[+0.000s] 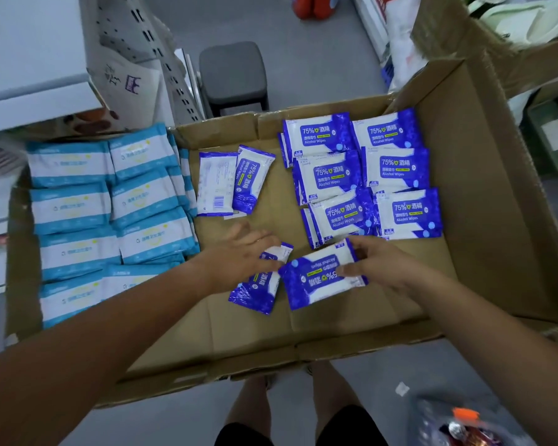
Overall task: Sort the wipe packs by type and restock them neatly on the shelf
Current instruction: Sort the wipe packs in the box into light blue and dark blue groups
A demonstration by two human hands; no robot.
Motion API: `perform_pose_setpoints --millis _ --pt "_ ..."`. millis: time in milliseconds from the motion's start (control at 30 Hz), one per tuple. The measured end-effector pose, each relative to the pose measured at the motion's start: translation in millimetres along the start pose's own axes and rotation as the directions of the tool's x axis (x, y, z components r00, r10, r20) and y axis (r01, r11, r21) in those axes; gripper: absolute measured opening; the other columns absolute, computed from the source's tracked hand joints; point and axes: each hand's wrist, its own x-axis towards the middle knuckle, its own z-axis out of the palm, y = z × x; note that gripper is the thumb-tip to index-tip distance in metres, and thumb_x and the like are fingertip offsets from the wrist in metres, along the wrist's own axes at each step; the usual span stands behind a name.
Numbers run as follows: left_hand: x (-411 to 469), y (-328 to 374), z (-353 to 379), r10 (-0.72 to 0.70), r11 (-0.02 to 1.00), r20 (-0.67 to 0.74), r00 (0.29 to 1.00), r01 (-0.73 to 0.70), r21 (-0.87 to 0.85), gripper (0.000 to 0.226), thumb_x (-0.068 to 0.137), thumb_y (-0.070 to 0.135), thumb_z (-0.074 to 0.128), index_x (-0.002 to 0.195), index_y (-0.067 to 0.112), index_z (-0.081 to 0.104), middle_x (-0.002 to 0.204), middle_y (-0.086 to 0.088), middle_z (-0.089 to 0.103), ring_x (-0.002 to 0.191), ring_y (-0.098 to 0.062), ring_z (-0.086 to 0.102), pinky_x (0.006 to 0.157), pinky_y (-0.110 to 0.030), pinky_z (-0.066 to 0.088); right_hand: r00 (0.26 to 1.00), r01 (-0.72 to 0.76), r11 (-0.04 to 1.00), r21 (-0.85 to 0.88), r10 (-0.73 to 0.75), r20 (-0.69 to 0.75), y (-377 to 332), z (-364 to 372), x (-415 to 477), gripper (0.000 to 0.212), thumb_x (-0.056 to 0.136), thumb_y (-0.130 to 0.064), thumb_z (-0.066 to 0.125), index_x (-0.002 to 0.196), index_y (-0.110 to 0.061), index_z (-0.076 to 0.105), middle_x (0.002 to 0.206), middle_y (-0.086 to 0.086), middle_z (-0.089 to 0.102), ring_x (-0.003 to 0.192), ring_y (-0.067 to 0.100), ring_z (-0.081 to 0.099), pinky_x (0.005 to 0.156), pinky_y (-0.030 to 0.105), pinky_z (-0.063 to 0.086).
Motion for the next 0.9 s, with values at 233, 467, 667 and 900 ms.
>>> perform_pose_setpoints --millis 233,467,667,900 --pt "18.8 -1.7 -3.5 -0.103 0.982 0.041 0.994 0.108 -0.153 0.078 0.078 0.037 0.08 0.145 0.035 0.039 0.137 -0.001 0.047 0.129 -0.021 0.043 0.105 -0.039 0.031 0.996 -0.026 0.977 0.213 0.043 -0.078 14.5 -27.7 -1.3 0.041 0.077 0.0 0.08 0.115 -0.009 0.064 0.103 0.005 0.076 0.095 0.022 0.074 0.086 0.04 0.059" --pt "16.8 -1.3 0.7 -0.186 0.882 0.124 0.975 0.221 -0.415 0.071 0.074 0.043 0.082 0.132 0.031 0.043 0.138 0.005 0.045 0.126 -0.013 0.043 0.104 -0.028 0.033 0.988 0.085 0.88 0.468 -0.013 -0.155 14.5 -38.4 -14.7 0.03 0.08 -0.002 0.074 0.109 -0.01 0.071 0.105 0.007 0.076 0.095 0.022 0.074 0.072 0.032 0.061" --pt "12.9 15.8 10.7 -0.451 0.696 0.184 0.873 0.473 -0.54 0.067 0.072 0.051 0.081 0.129 0.03 0.053 0.126 0.007 0.05 0.123 -0.014 0.047 0.1 -0.028 0.034 0.984 0.165 0.556 0.814 -0.144 -0.101 6.6 -30.6 -13.5 0.043 0.084 -0.007 0.064 0.125 -0.018 0.057 0.123 0.011 0.069 0.106 0.025 0.07 0.084 0.044 0.06" --pt "9.4 28.8 13.3 -0.43 0.494 0.301 0.851 0.501 -0.711 0.044 0.075 0.036 0.084 0.098 0.03 0.046 0.107 0.013 0.062 0.1 -0.004 0.058 0.076 -0.028 0.05 0.99 0.103 0.691 0.716 -0.144 -0.003 0.9 -24.3 -3.9 0.055 0.079 0.011 0.065 0.129 -0.008 0.053 0.124 0.017 0.067 0.111 0.029 0.067 0.09 0.039 0.058"
